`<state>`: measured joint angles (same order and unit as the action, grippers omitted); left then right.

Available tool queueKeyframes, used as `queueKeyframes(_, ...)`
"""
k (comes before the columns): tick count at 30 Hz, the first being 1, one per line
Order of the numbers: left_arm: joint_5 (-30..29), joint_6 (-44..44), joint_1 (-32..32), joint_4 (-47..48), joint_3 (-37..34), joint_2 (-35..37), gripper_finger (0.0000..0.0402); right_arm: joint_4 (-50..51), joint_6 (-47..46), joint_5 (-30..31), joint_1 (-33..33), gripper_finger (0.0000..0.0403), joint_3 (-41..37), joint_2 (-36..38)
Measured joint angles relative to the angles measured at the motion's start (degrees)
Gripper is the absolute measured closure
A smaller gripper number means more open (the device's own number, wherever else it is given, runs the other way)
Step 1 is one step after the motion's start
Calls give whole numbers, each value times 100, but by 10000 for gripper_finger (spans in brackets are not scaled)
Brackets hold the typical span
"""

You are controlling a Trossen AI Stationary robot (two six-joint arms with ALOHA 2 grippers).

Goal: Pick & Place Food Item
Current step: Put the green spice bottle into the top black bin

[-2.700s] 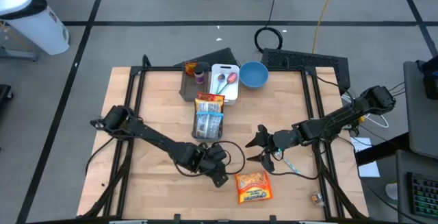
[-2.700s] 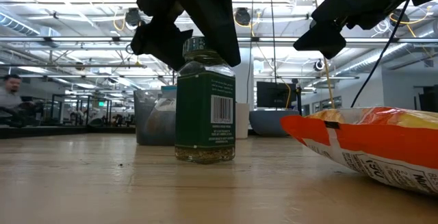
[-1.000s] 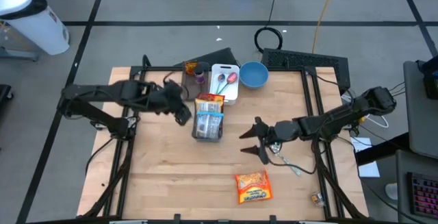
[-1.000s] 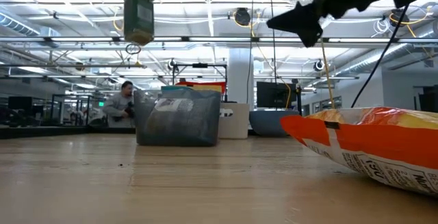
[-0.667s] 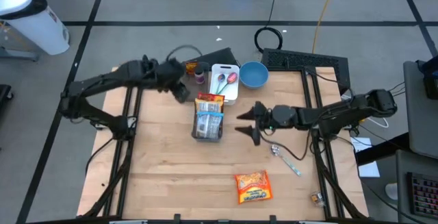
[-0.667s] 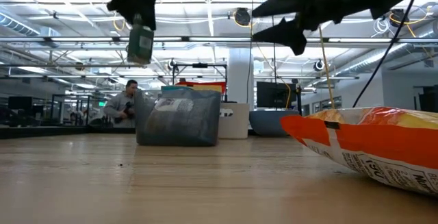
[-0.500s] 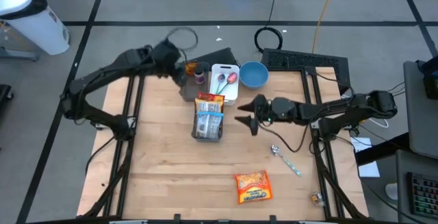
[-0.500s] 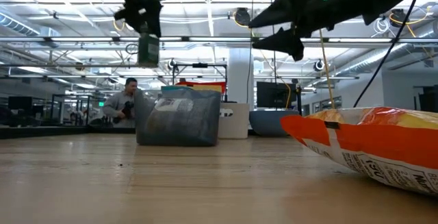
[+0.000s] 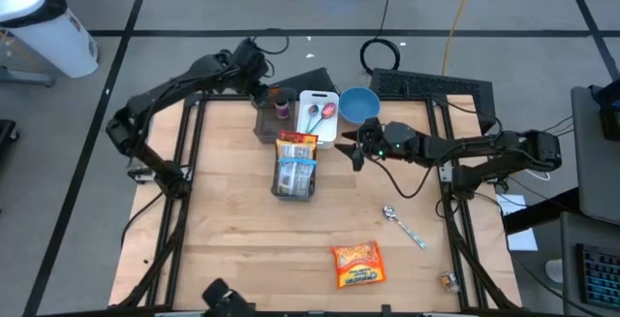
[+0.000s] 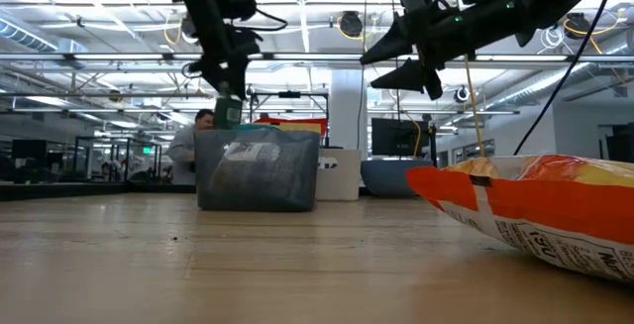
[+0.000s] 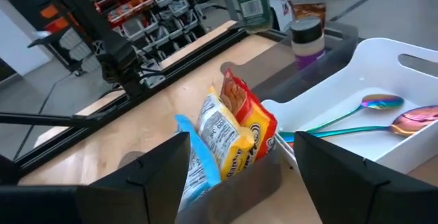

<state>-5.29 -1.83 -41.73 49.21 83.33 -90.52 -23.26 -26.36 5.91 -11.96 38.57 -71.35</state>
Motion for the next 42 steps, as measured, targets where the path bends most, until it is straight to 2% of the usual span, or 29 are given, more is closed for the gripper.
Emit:
queueKeyframes(8,186,280,117,-268,2,-346,196,370,193,-49,-270,149,0,0)
queueKeyframes(13,120,328,133,-296,2,-542,196,516,436,-742,-532,149,0,0)
queueKeyframes(16,69,425,117,-318,-16,-626,196,514,499,-922,-677,149,0,0)
queueKeyframes(21,107,365,13,-710,-481,-638,196,515,499,-942,-880,149,0,0)
queueKeyframes(27,217,407,3,-1213,-832,-636,196,515,499,-1489,-1103,149,0,0)
queueKeyframes(42,228,343,-122,-2502,-1664,-634,196,513,453,-1504,-1240,149,0,0)
